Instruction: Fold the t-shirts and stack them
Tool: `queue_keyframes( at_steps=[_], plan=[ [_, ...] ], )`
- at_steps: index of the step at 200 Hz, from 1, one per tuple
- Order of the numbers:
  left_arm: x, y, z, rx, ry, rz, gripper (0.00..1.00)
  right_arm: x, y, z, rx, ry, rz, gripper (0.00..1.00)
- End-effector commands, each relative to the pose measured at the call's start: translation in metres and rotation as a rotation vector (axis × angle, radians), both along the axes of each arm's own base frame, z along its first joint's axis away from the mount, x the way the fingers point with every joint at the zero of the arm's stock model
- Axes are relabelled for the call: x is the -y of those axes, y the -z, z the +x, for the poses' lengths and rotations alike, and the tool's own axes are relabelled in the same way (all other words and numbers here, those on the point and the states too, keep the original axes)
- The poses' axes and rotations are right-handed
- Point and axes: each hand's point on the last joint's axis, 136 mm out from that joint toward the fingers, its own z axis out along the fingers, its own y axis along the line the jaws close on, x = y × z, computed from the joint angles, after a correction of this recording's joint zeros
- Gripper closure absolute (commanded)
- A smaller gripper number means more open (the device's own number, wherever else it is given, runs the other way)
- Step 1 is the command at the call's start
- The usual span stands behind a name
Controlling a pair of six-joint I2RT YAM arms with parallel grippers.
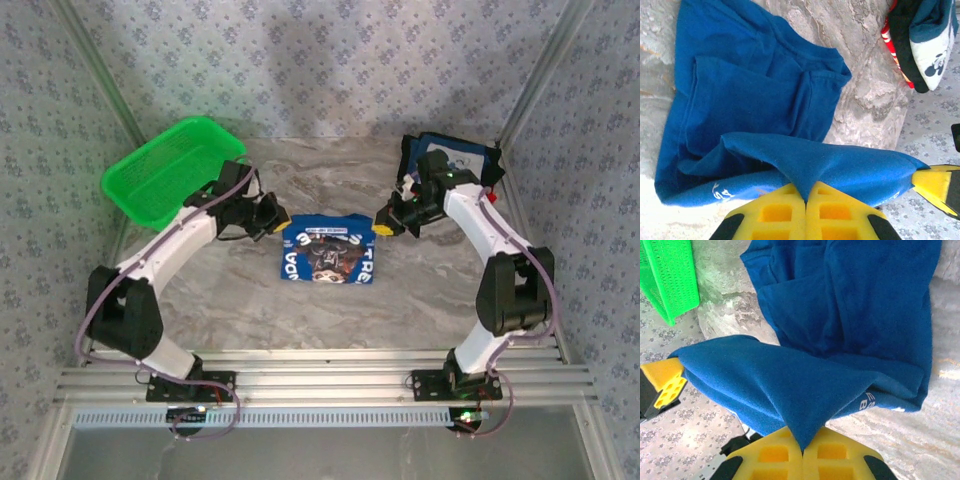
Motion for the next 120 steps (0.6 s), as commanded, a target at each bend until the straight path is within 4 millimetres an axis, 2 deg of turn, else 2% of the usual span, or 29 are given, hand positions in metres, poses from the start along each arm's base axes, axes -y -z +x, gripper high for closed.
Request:
queue_keyframes(
  at_steps=[1, 45, 120],
  plan=[
    [-0.011, 0.007, 0.019, 0.021, 0.003, 0.036, 1.00, 0.009, 0.012, 0.012, -0.018, -0.010, -0.022, 1.00],
    [-0.022, 0.038, 0.042, -0.023, -0.012, 0.058, 1.00, 0.013, 0.039, 0.040, -0.058, -0.014, -0.033, 1.00],
    [-0.025, 0.075, 0.079, -0.049, -0.010, 0.071, 1.00, 0.016, 0.084, 0.078, -0.119, -0.013, -0.047, 1.00]
  ],
)
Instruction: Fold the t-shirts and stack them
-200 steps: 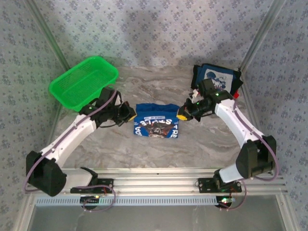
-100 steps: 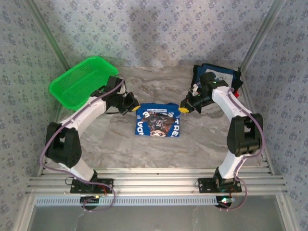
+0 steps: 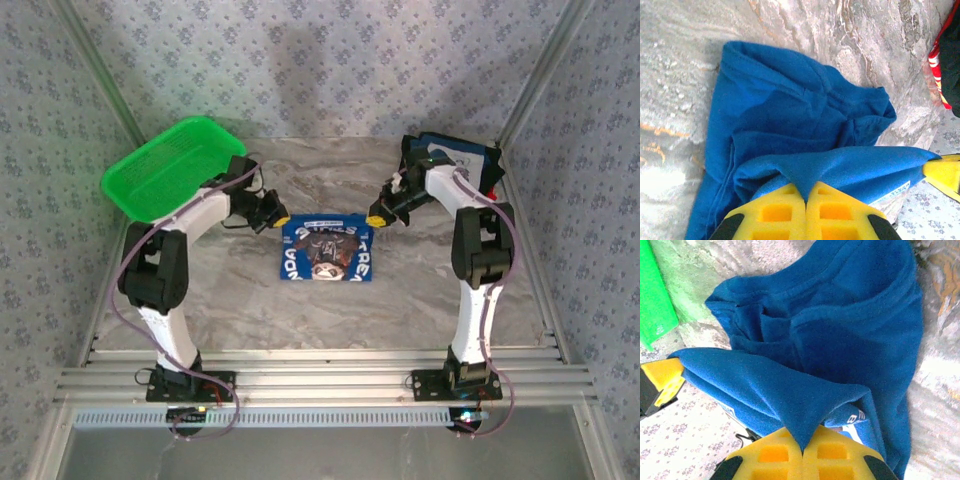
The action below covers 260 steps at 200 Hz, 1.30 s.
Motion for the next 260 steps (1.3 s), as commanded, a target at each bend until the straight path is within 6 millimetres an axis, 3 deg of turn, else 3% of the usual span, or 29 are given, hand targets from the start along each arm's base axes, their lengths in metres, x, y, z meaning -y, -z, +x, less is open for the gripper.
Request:
queue_keyframes(
  at_steps=[1, 15, 28, 41, 53, 61, 87, 118, 141, 173, 192, 197, 205, 235, 260],
  plan=[
    [-0.017, 0.004, 0.023, 0.036, -0.030, 0.041, 1.00, 0.019, 0.014, 0.010, -0.027, 0.021, -0.048, 1.00],
    [-0.018, 0.010, 0.028, 0.033, -0.030, 0.043, 1.00, 0.020, 0.021, 0.015, -0.039, 0.026, -0.052, 1.00],
    [-0.019, 0.015, 0.033, 0.029, -0.034, 0.046, 1.00, 0.021, 0.028, 0.020, -0.046, 0.030, -0.055, 0.92],
    [-0.018, 0.013, 0.040, 0.046, -0.046, 0.027, 0.88, 0.024, 0.029, 0.030, -0.030, 0.036, -0.063, 0.78],
    [-0.019, 0.005, 0.048, 0.066, -0.066, 0.007, 0.66, 0.026, 0.024, 0.041, -0.003, 0.056, -0.055, 0.63],
    [-0.020, -0.004, 0.054, 0.089, -0.073, 0.002, 0.56, 0.028, 0.019, 0.049, 0.016, 0.074, -0.045, 0.56],
    [-0.029, -0.047, 0.071, 0.170, -0.102, 0.003, 0.35, 0.031, -0.022, 0.064, 0.142, 0.083, -0.018, 0.49],
    [-0.034, -0.106, 0.064, 0.273, -0.088, -0.005, 0.26, 0.035, -0.056, 0.039, 0.207, 0.067, -0.018, 0.48],
    [-0.037, -0.137, 0.037, 0.336, -0.050, -0.018, 0.25, 0.041, -0.065, 0.004, 0.248, 0.034, -0.054, 0.41],
    [-0.051, -0.163, -0.020, 0.471, -0.007, 0.018, 0.23, 0.049, -0.053, -0.045, 0.280, -0.003, -0.102, 0.25],
    [-0.073, -0.169, -0.056, 0.552, -0.035, 0.107, 0.12, 0.050, -0.044, -0.067, 0.317, -0.022, -0.137, 0.17],
    [-0.080, -0.169, -0.065, 0.568, -0.045, 0.130, 0.02, 0.049, -0.042, -0.071, 0.328, -0.036, -0.147, 0.16],
    [-0.088, -0.167, -0.080, 0.586, -0.052, 0.160, 0.00, 0.047, -0.030, -0.082, 0.316, -0.056, -0.162, 0.15],
    [-0.113, -0.154, -0.130, 0.616, -0.089, 0.225, 0.00, 0.029, -0.004, -0.090, 0.326, -0.136, -0.185, 0.13],
    [-0.131, -0.144, -0.164, 0.640, -0.138, 0.257, 0.00, 0.012, 0.022, -0.080, 0.319, -0.190, -0.221, 0.12]
  ],
)
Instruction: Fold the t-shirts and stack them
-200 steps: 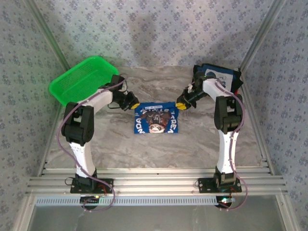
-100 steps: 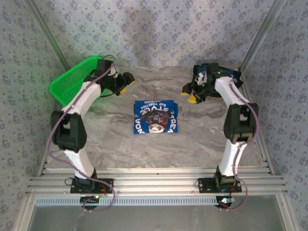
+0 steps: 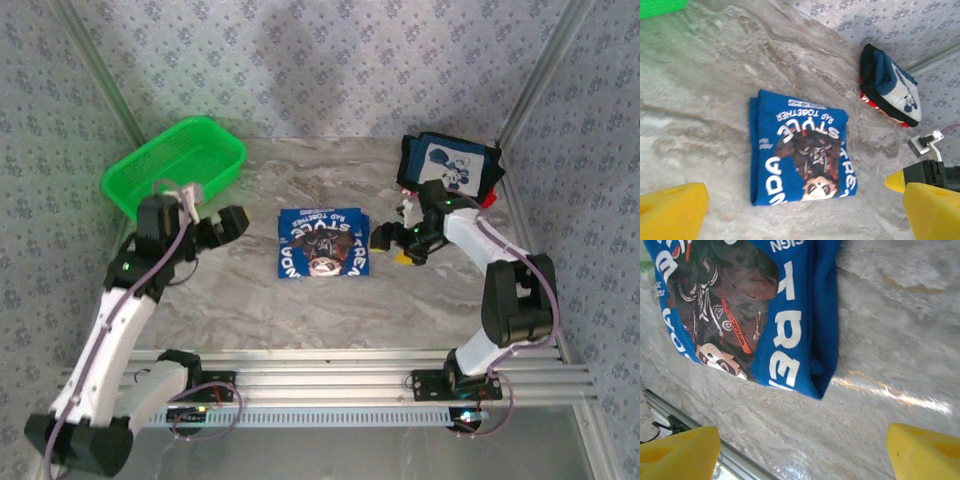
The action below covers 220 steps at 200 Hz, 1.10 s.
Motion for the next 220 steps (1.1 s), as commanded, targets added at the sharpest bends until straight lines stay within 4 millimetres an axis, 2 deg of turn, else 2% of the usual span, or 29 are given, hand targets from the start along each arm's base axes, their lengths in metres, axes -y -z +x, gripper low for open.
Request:
queue_keyframes(
  at_steps=[1, 17, 24, 30, 33, 40, 63, 86, 140, 182, 196, 220],
  plan=[
    [-0.022, 0.020, -0.028, -0.017, -0.062, 0.076, 0.00, -0.012, 0.021, 0.021, 0.065, -0.052, -0.054, 0.12],
    [-0.030, 0.028, -0.046, -0.034, -0.084, 0.085, 0.00, -0.022, 0.034, 0.034, 0.064, -0.065, -0.061, 0.10],
    [-0.032, 0.029, -0.052, -0.038, -0.088, 0.085, 0.00, -0.028, 0.037, 0.039, 0.063, -0.073, -0.058, 0.04],
    [-0.033, 0.030, -0.056, -0.045, -0.091, 0.088, 0.00, -0.031, 0.044, 0.040, 0.051, -0.078, -0.061, 0.03],
    [-0.034, 0.030, -0.058, -0.046, -0.090, 0.088, 0.00, -0.035, 0.038, 0.049, 0.074, -0.081, -0.056, 0.03],
    [-0.035, 0.030, -0.062, -0.048, -0.092, 0.089, 0.00, -0.040, 0.041, 0.055, 0.075, -0.089, -0.061, 0.03],
    [-0.042, 0.030, -0.069, -0.043, -0.114, 0.107, 0.01, -0.046, 0.055, 0.068, 0.045, -0.104, -0.096, 0.04],
    [-0.045, 0.028, -0.072, -0.032, -0.125, 0.119, 0.00, -0.049, 0.059, 0.084, 0.053, -0.086, -0.127, 0.05],
    [-0.049, 0.035, -0.067, -0.048, -0.143, 0.139, 0.00, -0.053, 0.086, 0.079, -0.029, -0.120, -0.263, 0.10],
    [-0.049, 0.040, -0.063, -0.064, -0.147, 0.149, 0.00, -0.075, 0.089, 0.083, -0.029, -0.130, -0.296, 0.16],
    [-0.050, 0.042, -0.063, -0.072, -0.153, 0.157, 0.00, -0.084, 0.092, 0.083, -0.038, -0.143, -0.317, 0.21],
    [-0.052, 0.046, -0.063, -0.079, -0.158, 0.163, 0.00, -0.096, 0.098, 0.082, -0.043, -0.145, -0.350, 0.38]
  ],
)
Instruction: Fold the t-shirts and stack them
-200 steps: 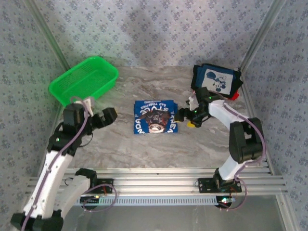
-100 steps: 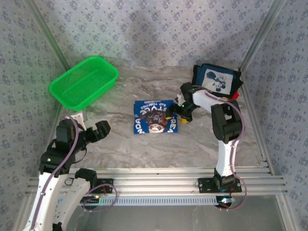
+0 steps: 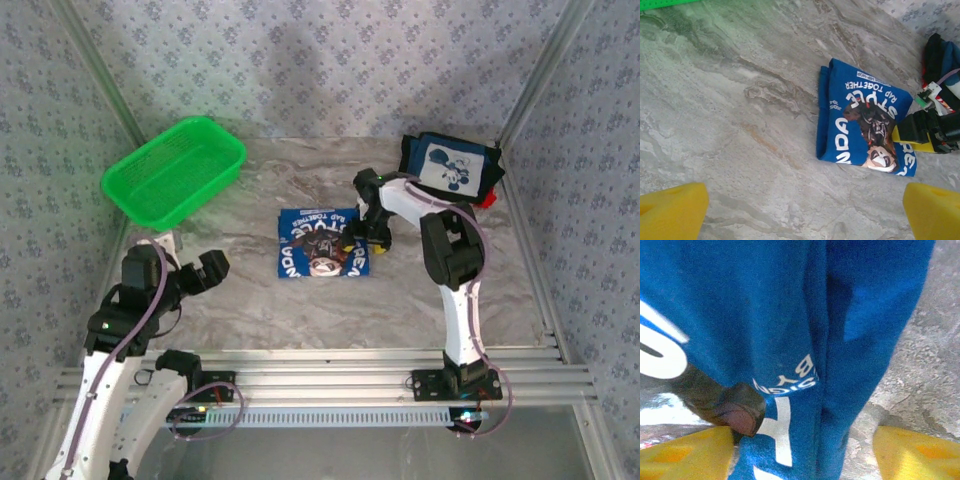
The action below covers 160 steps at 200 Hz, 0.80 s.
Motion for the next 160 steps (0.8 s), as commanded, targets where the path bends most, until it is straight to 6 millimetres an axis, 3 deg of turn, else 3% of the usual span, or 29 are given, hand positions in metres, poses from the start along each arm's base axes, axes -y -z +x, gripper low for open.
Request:
queue_keyframes(
  at_steps=[1, 37, 65, 85, 115, 160],
  plan=[
    [-0.004, 0.005, 0.001, -0.004, -0.007, 0.029, 0.00, -0.049, 0.022, 0.025, 0.099, -0.051, 0.075, 0.38],
    [-0.006, 0.012, -0.001, -0.019, -0.014, 0.034, 0.00, -0.058, 0.020, 0.025, 0.112, -0.051, 0.076, 0.67],
    [-0.008, 0.016, -0.003, -0.025, -0.019, 0.037, 0.00, -0.049, 0.008, 0.025, 0.141, -0.075, 0.049, 0.90],
    [-0.007, 0.020, -0.003, -0.030, -0.017, 0.031, 0.00, -0.038, -0.009, 0.030, 0.181, -0.096, 0.025, 1.00],
    [-0.002, 0.020, 0.000, -0.024, -0.001, 0.006, 0.00, -0.017, -0.053, 0.043, 0.295, -0.145, -0.071, 1.00],
    [0.018, 0.008, 0.007, 0.025, 0.076, -0.075, 0.00, 0.030, -0.117, 0.081, 0.475, -0.167, -0.242, 1.00]
  ],
)
